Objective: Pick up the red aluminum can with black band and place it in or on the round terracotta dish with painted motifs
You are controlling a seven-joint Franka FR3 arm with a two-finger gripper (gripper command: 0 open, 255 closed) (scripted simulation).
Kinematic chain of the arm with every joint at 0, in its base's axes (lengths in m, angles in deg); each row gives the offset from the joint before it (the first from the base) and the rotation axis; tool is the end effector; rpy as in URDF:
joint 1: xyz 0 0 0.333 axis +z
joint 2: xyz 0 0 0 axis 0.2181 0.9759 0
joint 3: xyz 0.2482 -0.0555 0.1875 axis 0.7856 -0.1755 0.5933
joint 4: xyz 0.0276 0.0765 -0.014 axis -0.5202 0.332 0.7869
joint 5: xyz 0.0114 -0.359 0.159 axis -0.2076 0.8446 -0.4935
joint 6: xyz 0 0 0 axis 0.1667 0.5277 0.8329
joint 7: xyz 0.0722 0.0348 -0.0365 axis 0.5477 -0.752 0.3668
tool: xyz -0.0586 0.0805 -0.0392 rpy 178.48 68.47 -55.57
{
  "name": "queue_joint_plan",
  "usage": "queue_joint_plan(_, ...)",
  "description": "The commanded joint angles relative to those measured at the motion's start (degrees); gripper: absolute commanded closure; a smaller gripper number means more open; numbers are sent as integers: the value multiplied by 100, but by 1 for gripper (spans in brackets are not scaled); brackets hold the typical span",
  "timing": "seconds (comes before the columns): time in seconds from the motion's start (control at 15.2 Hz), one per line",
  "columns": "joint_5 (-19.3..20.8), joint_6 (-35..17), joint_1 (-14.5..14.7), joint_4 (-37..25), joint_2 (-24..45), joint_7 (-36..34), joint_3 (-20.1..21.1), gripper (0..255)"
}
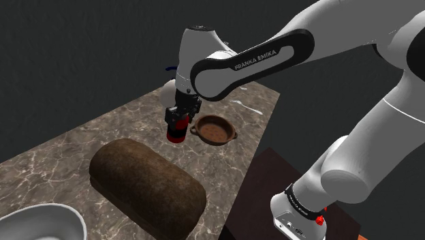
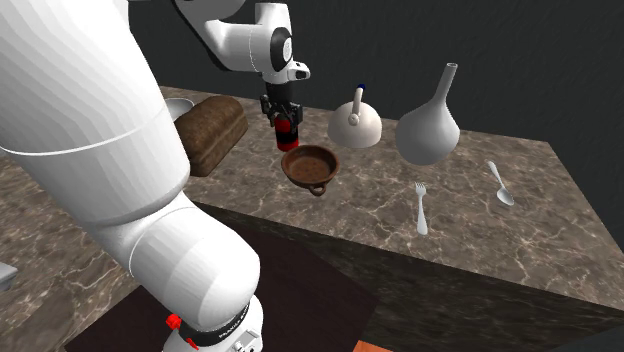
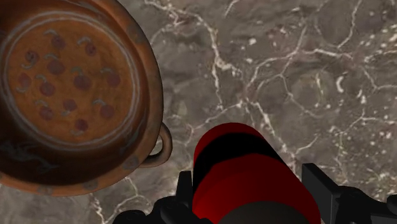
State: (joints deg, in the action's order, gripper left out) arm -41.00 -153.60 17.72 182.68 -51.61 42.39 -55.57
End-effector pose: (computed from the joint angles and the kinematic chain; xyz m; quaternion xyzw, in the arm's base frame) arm 0.4645 0.2401 0.3457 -0.9985 -0.0545 -0.0024 0.0016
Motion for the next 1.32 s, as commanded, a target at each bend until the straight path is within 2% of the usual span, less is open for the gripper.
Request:
queue_joint_plan(0.0, 0, 0, 0, 4, 4, 0, 0, 255)
queue_joint_plan(0.26, 1, 1, 0, 2, 4, 0, 0, 255)
queue_joint_plan(1.25, -282, 1146, -18, -568, -615, 208, -28, 255)
